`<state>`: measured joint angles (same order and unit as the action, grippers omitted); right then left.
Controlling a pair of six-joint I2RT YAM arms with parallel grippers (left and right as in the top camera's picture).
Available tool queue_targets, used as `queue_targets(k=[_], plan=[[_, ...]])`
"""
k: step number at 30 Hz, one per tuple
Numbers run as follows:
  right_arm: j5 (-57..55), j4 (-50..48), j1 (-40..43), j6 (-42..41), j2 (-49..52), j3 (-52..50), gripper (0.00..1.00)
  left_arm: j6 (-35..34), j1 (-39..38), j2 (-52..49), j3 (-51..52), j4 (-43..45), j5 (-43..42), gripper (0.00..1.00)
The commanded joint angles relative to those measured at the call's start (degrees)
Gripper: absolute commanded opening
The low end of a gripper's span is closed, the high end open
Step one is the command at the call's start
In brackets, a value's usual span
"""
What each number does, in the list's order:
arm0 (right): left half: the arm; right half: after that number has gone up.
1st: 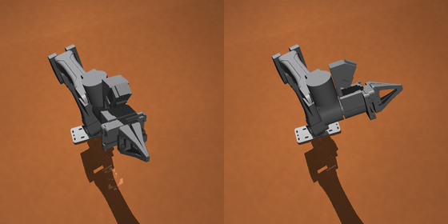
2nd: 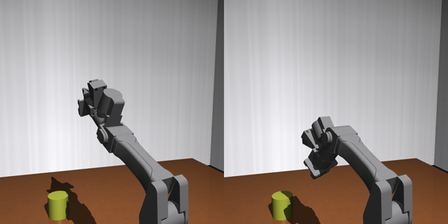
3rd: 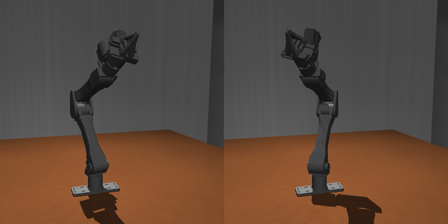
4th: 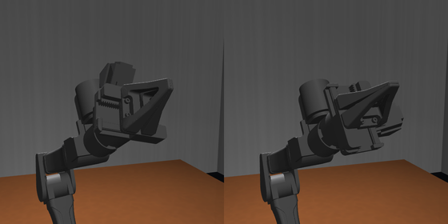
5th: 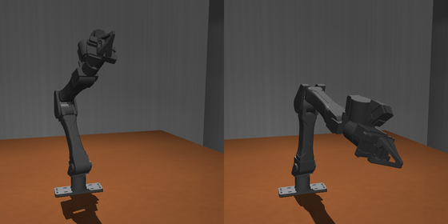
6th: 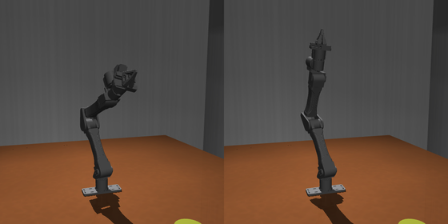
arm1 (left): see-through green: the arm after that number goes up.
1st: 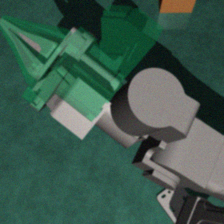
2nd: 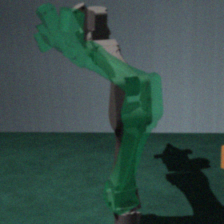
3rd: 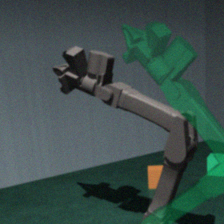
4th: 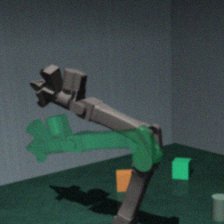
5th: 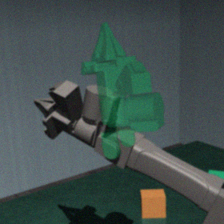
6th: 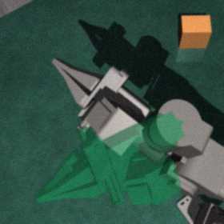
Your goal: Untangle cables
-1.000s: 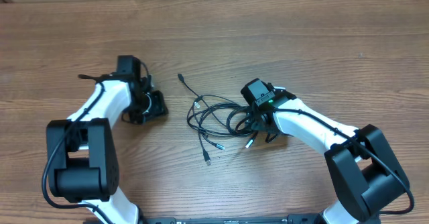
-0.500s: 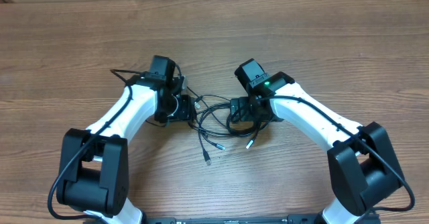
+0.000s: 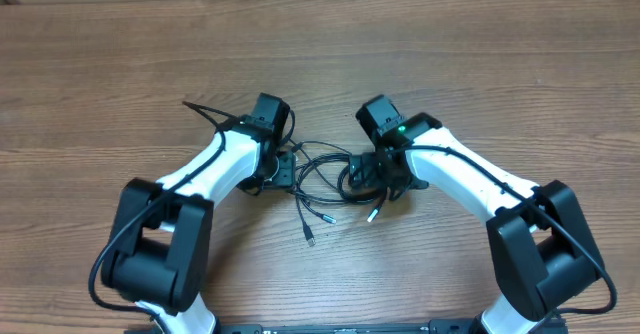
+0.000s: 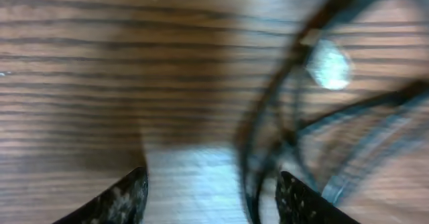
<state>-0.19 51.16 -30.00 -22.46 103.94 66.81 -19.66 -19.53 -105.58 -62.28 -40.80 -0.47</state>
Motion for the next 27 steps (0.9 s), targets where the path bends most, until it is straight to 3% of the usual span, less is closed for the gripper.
queue_targets(k=[1, 6, 10, 13, 15, 19, 22, 27], plan=[[-0.59, -2.45, 0.20, -0.28, 0.07, -3.96, 1.00, -1.16, 0.04, -4.66, 1.16, 0.15, 4.42, 0.61], [-5.92, -4.50, 0.20, -4.57, 0.07, -7.98, 1.00, -3.02, 2.14, -6.08, 0.46, -5.46, 13.55, 0.63], [-6.86, -4.66, 0.20, -5.01, 0.07, -8.70, 1.00, -3.69, 7.45, -6.05, -2.71, -12.04, 14.38, 0.77], [-6.84, -4.98, 0.20, -6.29, 0.07, -8.70, 1.00, -3.67, 10.95, -6.05, -4.22, -13.88, 13.49, 0.80], [-6.82, -5.22, 0.20, -6.45, 0.07, -8.70, 1.00, -2.95, 13.75, -6.05, -5.05, -14.10, 9.64, 0.85], [-6.82, -5.14, 0.20, -7.39, 0.07, -8.70, 1.00, 5.68, 18.84, -6.05, -5.49, -12.07, -9.14, 0.85], [-6.84, -5.18, 0.20, -7.37, 0.07, -8.70, 1.00, 8.13, 22.14, -6.05, -5.49, -10.88, -19.12, 0.86], [-6.82, -5.38, 0.20, -7.34, 0.07, -8.70, 1.00, 8.20, 24.94, -6.05, -5.49, -9.01, -21.16, 0.86]])
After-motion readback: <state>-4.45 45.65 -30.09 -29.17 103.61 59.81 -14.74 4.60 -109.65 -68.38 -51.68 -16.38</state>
